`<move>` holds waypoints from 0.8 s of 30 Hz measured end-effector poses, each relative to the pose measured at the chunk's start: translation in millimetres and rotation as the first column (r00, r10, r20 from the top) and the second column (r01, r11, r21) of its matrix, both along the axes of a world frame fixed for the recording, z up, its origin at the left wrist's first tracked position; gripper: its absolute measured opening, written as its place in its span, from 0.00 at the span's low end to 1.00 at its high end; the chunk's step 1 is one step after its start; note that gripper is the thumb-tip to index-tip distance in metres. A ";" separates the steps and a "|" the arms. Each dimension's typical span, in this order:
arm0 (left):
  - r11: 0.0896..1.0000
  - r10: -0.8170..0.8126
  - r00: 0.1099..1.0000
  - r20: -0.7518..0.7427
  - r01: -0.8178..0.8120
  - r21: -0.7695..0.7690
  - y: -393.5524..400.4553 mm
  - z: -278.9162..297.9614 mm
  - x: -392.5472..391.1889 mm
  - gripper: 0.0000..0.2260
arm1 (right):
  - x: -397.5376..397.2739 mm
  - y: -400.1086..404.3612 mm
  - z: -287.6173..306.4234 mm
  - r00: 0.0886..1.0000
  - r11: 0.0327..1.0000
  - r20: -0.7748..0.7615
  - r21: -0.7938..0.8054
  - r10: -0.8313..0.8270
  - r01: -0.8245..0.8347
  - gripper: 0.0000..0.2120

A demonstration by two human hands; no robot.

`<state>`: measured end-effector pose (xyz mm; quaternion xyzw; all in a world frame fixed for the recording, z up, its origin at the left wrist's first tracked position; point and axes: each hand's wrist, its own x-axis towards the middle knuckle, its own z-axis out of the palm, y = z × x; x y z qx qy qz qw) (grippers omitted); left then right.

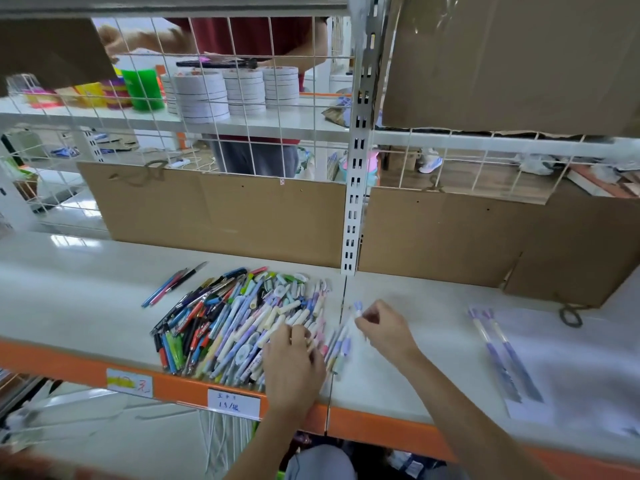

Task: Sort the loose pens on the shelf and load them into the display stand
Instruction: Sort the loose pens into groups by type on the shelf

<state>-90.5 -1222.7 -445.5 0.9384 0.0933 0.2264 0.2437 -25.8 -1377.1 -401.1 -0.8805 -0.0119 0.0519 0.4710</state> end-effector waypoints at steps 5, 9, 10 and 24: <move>0.997 -0.056 0.998 -0.034 0.057 0.044 0.7 0.8 -2.4 0.07 | -26.8 -15.6 -19.2 0.996 0.962 -0.032 -0.258 0.079 -0.085 0.06; 0.991 -0.130 0.990 -0.053 0.131 0.005 4.7 6.6 -4.4 0.10 | -29.9 -13.4 -10.8 0.987 0.918 0.085 -0.384 0.140 -0.097 0.07; 0.989 -0.148 0.988 -0.049 0.148 -0.014 6.4 8.2 -6.4 0.09 | -28.8 -10.7 -7.6 0.977 0.917 0.118 -0.380 0.175 -0.119 0.07; 0.978 -0.184 0.981 -0.060 0.189 0.090 29.9 6.2 -28.9 0.03 | -28.8 17.3 8.4 0.929 0.859 0.120 -0.435 0.351 -0.269 0.07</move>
